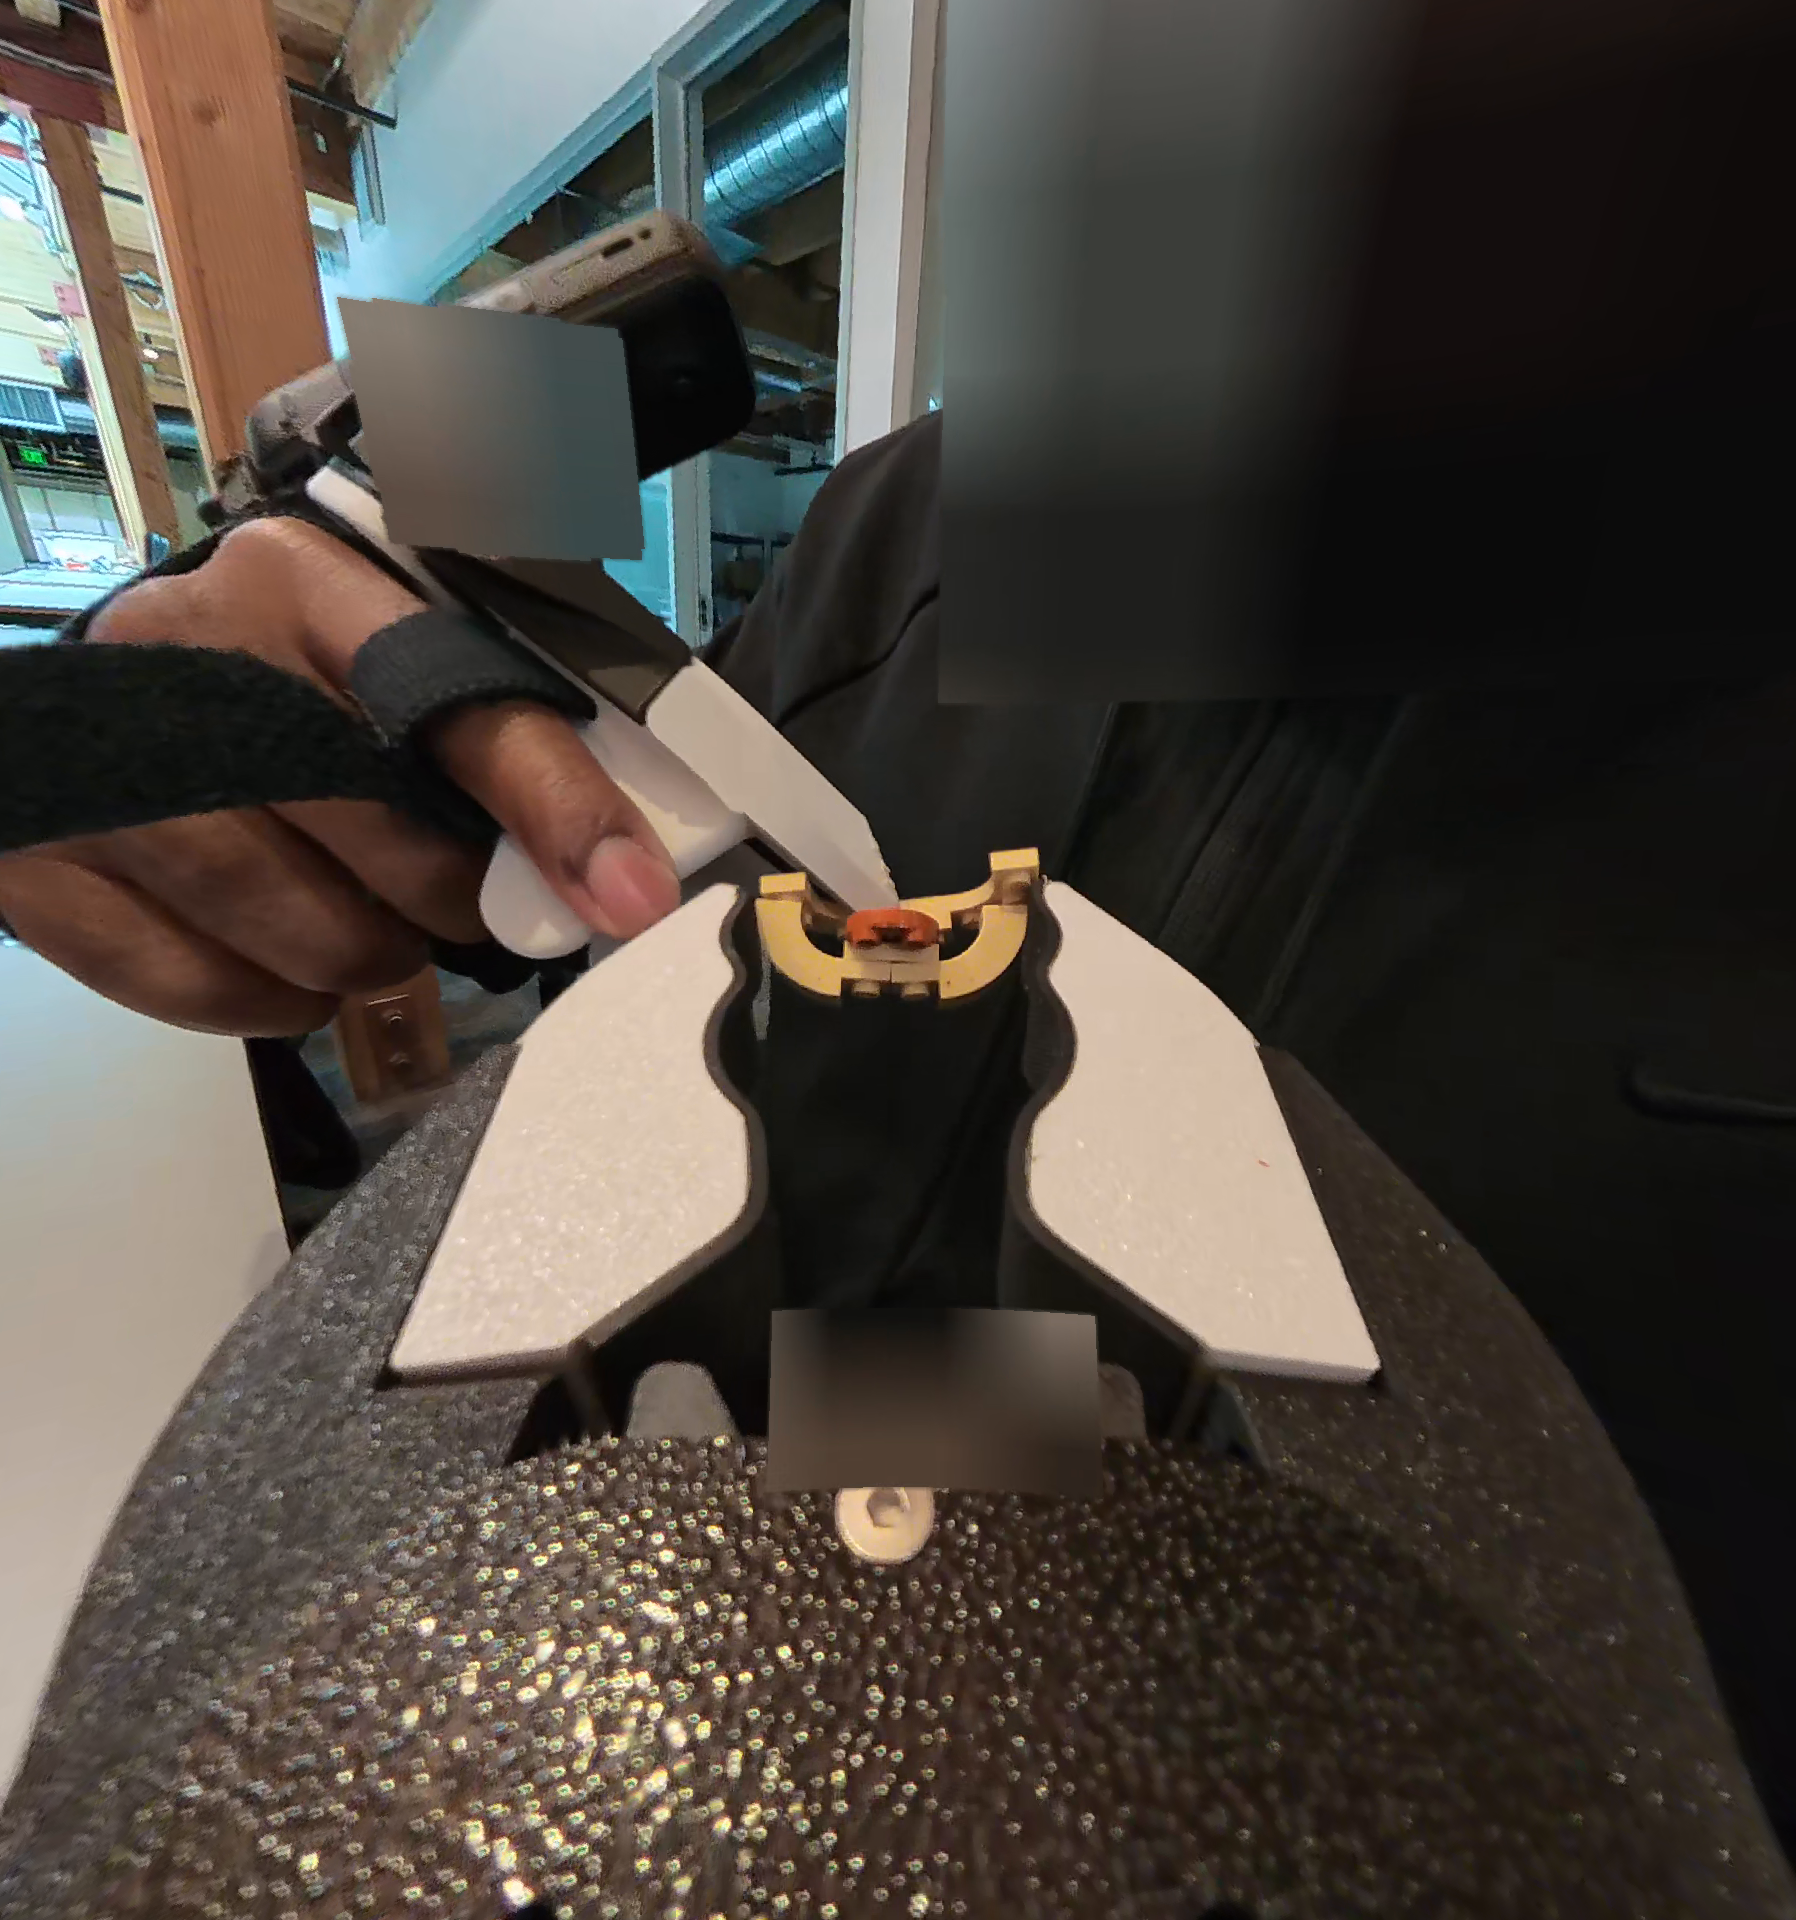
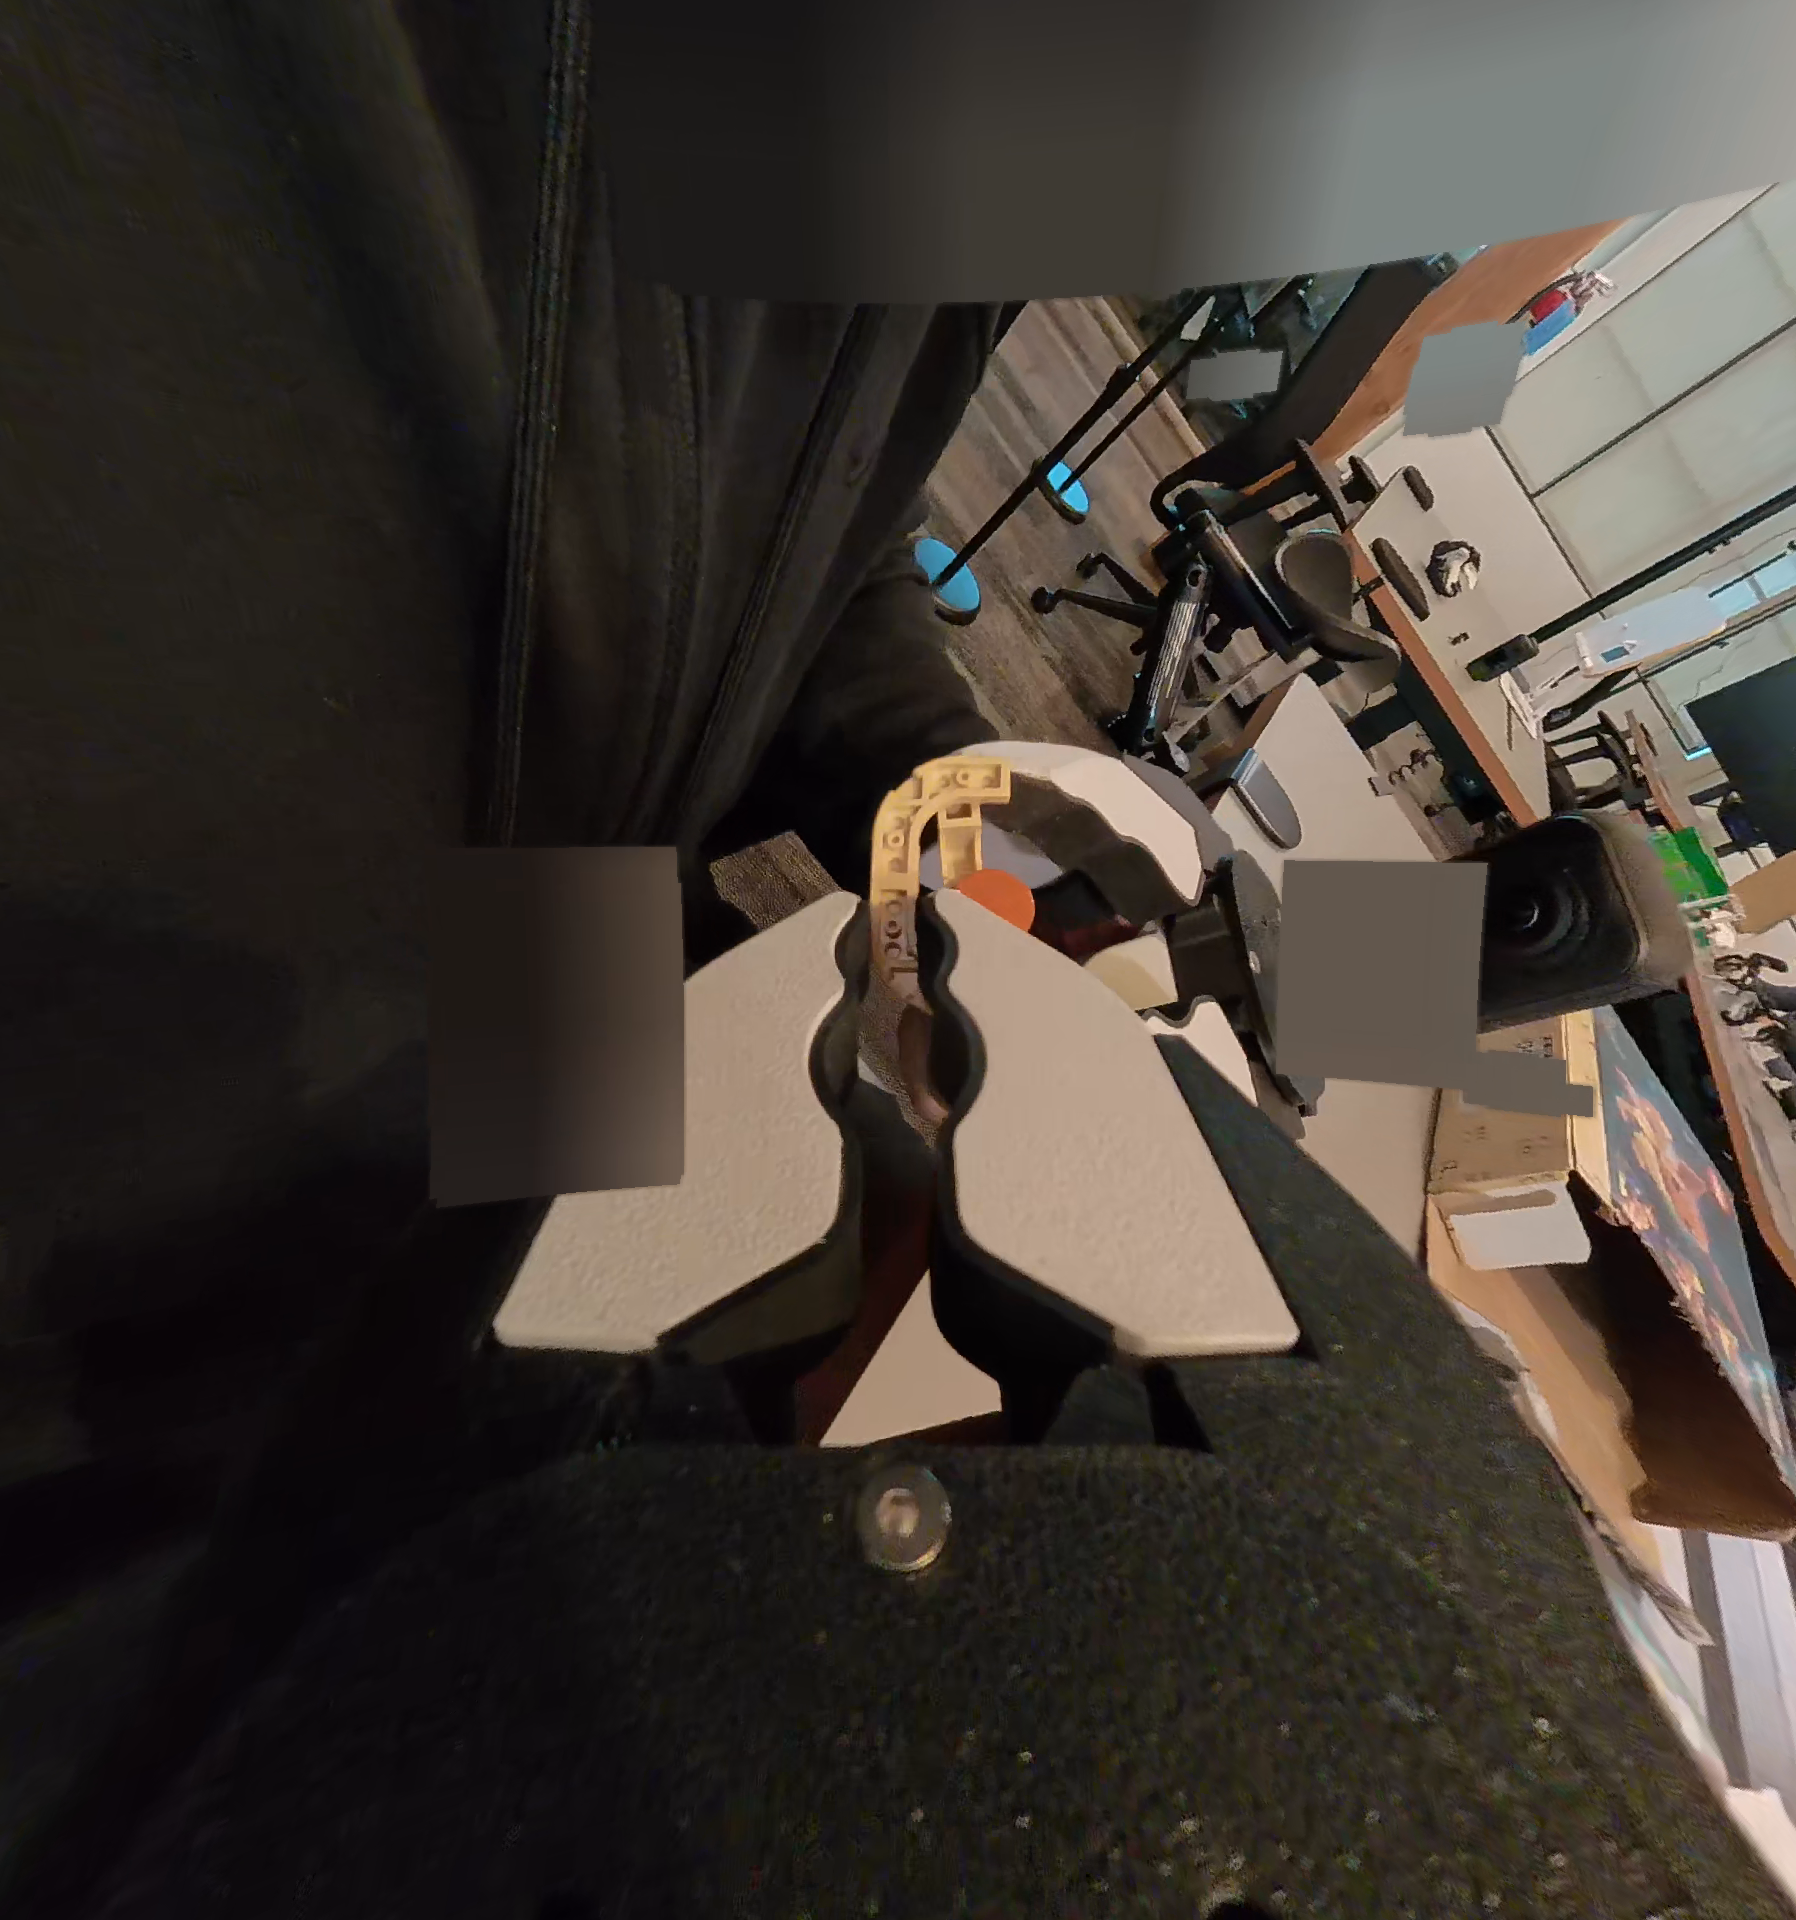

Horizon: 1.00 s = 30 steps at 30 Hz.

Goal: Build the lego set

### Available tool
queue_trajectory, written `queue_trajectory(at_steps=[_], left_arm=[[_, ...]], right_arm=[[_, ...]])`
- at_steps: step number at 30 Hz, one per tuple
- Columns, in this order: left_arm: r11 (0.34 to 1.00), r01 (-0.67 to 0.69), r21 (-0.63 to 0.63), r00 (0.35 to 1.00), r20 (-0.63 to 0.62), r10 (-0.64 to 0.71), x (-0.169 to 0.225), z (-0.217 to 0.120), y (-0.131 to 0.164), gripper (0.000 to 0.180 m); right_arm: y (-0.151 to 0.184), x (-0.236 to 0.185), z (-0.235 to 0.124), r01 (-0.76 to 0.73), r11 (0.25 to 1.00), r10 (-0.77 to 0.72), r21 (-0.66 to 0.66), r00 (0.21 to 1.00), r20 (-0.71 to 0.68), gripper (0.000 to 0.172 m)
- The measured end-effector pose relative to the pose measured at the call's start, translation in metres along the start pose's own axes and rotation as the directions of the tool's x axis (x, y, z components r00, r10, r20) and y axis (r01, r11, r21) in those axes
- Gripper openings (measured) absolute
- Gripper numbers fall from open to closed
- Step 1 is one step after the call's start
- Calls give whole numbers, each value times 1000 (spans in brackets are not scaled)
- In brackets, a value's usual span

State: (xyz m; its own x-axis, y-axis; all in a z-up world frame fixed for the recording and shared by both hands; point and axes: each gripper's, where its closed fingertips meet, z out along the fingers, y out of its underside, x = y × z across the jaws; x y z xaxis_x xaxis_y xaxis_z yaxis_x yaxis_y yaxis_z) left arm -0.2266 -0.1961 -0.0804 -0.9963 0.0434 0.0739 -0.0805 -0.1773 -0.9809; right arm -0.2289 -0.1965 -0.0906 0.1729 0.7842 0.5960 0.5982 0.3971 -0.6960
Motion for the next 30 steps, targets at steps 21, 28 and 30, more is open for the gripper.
queue_trajectory(at_steps=[21,28,30], left_arm=[[962,35,272,980,179,-87,-30,-7,-21,48],[946,42,322,973,202,-112,-37,-11,-23,48],[942,45,333,970,209,-121,-39,-12,-23,48]], right_arm=[[10,22,-24,-176,984,175,27,984,10,9],[14,26,-28,-188,982,188,29,982,1,9],[15,27,-30,-191,981,191,26,982,3,9]])
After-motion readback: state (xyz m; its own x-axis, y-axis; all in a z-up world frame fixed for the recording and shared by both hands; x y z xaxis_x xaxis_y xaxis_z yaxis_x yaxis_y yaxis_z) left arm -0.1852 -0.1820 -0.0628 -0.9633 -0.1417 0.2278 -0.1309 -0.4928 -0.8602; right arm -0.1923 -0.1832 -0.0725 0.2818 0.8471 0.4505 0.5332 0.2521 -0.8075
